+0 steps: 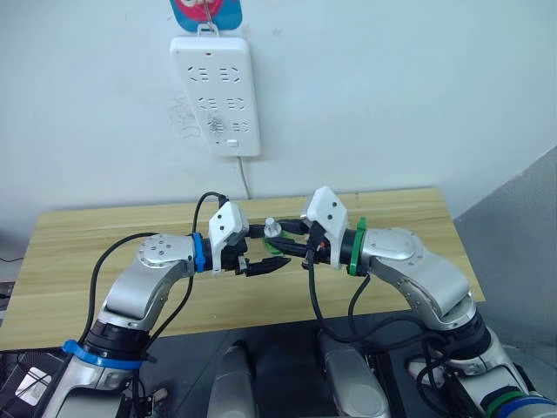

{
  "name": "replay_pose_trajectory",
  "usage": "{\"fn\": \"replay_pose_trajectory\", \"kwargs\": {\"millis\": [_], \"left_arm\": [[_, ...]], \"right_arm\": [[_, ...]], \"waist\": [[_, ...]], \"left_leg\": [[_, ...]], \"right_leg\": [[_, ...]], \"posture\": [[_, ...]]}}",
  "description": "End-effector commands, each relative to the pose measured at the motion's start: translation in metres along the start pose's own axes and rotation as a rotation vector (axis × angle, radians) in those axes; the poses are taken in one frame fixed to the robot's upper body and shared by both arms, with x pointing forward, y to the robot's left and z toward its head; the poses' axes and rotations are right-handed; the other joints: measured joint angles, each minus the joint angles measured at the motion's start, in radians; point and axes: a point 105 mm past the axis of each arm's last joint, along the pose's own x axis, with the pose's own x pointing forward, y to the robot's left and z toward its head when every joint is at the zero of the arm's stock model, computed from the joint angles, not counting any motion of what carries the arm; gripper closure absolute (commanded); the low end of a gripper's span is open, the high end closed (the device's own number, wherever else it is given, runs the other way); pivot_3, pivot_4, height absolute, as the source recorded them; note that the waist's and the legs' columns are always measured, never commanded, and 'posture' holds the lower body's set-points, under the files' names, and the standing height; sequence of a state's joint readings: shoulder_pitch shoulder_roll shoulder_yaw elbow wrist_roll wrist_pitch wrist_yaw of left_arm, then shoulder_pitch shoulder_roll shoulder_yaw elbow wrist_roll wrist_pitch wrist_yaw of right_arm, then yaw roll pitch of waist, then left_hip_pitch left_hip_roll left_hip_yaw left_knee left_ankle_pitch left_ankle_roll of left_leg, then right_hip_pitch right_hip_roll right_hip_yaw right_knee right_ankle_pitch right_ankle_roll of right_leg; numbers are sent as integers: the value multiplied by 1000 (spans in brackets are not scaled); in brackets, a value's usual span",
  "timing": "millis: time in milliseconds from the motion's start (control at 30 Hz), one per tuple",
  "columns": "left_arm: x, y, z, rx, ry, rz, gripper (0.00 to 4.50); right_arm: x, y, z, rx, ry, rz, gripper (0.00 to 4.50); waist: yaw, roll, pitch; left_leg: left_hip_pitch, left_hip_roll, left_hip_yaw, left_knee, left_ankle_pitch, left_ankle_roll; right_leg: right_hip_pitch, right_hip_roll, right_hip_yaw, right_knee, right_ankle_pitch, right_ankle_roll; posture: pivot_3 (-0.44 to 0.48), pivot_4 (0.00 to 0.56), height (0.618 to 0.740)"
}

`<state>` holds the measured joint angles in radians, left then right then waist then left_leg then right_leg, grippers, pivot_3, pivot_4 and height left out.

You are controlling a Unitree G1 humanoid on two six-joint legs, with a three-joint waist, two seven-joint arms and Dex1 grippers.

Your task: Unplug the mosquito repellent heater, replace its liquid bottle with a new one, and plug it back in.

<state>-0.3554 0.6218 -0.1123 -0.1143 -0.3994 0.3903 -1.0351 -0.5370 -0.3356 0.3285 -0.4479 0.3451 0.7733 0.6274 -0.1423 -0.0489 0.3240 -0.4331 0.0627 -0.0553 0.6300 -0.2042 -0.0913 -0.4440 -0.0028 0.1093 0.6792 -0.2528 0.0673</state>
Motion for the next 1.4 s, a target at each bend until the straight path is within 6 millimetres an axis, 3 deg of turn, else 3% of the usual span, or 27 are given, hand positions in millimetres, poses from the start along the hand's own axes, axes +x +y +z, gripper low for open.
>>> {"fn": "replay_pose_trajectory", "kwargs": {"millis": [33,433,667,900,1167,1333,1400], "left_arm": [[-4,-7,4,-54,-49,-34,277],[4,-11,24,-107,-165,-53,277],[5,-14,28,-97,-175,-68,2120],[5,-18,29,-55,-154,-84,2151],[-1,-27,22,50,-57,-169,2151],[1,-31,20,56,-58,-183,2152],[2,-32,14,45,-53,-172,2152]], "right_arm": [[-7,4,15,-7,-74,22,3445],[-7,14,18,24,-86,47,3445],[-8,14,17,27,-80,50,3445],[-11,18,14,31,-70,99,3445],[-25,29,-5,-84,33,491,3445],[-28,32,4,-50,5,480,3445],[-29,26,8,-69,-28,399,2736]], "waist": [[0,0,-4],[0,0,-16],[0,1,-25],[0,1,-26],[-1,1,-26],[1,1,-26],[2,2,-26]], "left_leg": [[0,0,0,0,0,0],[0,0,-6,1,0,0],[0,0,-7,1,1,0],[0,0,-8,1,1,1],[1,0,-8,2,1,1],[1,0,-9,2,1,2],[1,0,-9,2,1,2]], "right_leg": [[0,0,0,0,0,0],[2,0,-6,1,1,-2],[3,0,-7,1,2,-3],[3,0,-8,2,2,-3],[4,0,-8,2,2,-3],[4,1,-9,2,2,-3],[5,0,-9,2,2,-3]], "posture": [[-205,227,740],[-208,221,740],[-205,223,740],[-197,222,740],[-186,232,740],[-177,231,740],[-181,230,740]]}}
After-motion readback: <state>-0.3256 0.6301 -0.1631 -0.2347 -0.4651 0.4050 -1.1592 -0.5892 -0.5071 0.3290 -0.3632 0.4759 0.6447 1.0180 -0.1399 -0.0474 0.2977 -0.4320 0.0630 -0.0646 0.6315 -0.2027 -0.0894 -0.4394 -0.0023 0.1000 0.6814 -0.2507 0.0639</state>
